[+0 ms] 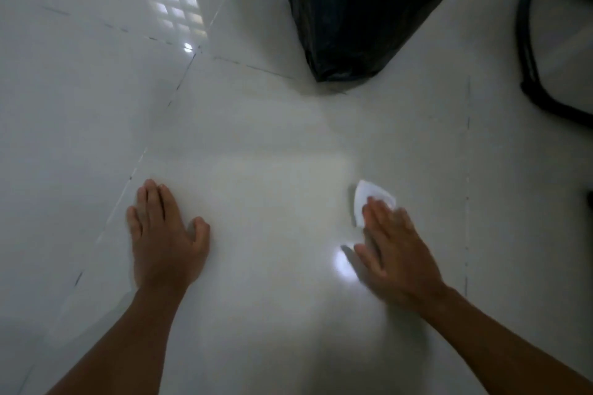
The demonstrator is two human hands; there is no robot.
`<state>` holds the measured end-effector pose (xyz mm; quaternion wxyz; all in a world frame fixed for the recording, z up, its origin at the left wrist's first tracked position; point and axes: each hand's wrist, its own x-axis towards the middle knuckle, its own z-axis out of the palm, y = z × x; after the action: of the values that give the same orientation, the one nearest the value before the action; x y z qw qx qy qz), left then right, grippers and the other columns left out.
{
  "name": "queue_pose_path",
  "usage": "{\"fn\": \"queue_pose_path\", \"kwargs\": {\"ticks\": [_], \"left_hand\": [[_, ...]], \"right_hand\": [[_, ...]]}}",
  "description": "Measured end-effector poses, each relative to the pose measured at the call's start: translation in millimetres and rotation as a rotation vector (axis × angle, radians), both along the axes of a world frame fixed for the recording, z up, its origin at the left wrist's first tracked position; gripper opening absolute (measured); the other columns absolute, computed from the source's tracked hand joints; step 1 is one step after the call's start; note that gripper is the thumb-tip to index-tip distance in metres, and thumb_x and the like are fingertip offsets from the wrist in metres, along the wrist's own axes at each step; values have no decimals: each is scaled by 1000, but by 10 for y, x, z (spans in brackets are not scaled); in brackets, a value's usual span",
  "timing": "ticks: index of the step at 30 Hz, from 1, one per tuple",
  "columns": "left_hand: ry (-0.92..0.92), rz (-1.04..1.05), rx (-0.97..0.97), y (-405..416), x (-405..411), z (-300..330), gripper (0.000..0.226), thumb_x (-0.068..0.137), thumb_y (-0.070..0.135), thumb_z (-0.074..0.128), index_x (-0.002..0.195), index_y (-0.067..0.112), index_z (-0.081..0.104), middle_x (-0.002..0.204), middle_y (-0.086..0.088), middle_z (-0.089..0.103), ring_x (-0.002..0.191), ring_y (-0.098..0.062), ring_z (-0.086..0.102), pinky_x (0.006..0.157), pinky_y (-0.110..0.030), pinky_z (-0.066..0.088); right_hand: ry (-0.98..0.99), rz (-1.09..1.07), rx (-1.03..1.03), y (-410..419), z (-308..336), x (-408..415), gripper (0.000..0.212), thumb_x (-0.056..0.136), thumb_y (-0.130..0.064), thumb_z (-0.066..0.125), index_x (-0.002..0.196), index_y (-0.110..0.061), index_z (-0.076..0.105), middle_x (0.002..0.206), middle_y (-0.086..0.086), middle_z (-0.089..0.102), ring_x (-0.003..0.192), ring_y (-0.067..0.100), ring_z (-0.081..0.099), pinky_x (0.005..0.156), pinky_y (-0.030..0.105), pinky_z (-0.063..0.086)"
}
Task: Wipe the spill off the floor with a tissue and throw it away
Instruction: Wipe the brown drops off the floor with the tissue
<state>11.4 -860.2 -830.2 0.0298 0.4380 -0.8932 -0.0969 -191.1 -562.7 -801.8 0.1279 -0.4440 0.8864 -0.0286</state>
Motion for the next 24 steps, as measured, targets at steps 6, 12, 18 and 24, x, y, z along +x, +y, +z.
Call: {"fn": "queue_pose_path", "kwargs": {"ticks": [6, 12, 18, 24], "left_hand": [[-23, -6, 3, -5, 8, 27, 80, 84, 36, 34, 148, -12, 26, 159, -34, 25, 150, -46, 21, 122, -60, 15], [-21, 3, 6, -11, 12, -11, 81, 84, 36, 37, 149, -11, 26, 160, -32, 25, 151, -43, 20, 124, -58, 15], [-11, 2, -16, -38, 29, -83, 81, 83, 36, 40, 148, -11, 27, 159, -31, 27, 150, -44, 22, 123, -58, 18], [-8, 2, 4, -39, 22, -15, 82, 83, 38, 37, 147, -12, 30, 158, -32, 29, 150, -44, 23, 123, -58, 19]], "right_hand": [[-160, 108, -20, -878, -50, 593, 92, 96, -67, 26, 153, 5, 24, 164, 24, 15, 154, 32, 6, 124, 47, 11], [-101, -95, -57, -673, -60, 8, 77, 100, -57, 20, 156, -3, 22, 166, 11, 13, 154, 22, 8, 125, 37, 4], [-209, -90, -61, -2313, -145, -366, 74, 105, -51, 22, 157, -2, 3, 167, 15, -7, 153, 26, -12, 124, 41, -7], [-148, 352, -171, -1998, -145, 34, 51, 107, -30, 33, 152, -6, 36, 164, 10, 27, 152, 24, 18, 123, 42, 12]]}}
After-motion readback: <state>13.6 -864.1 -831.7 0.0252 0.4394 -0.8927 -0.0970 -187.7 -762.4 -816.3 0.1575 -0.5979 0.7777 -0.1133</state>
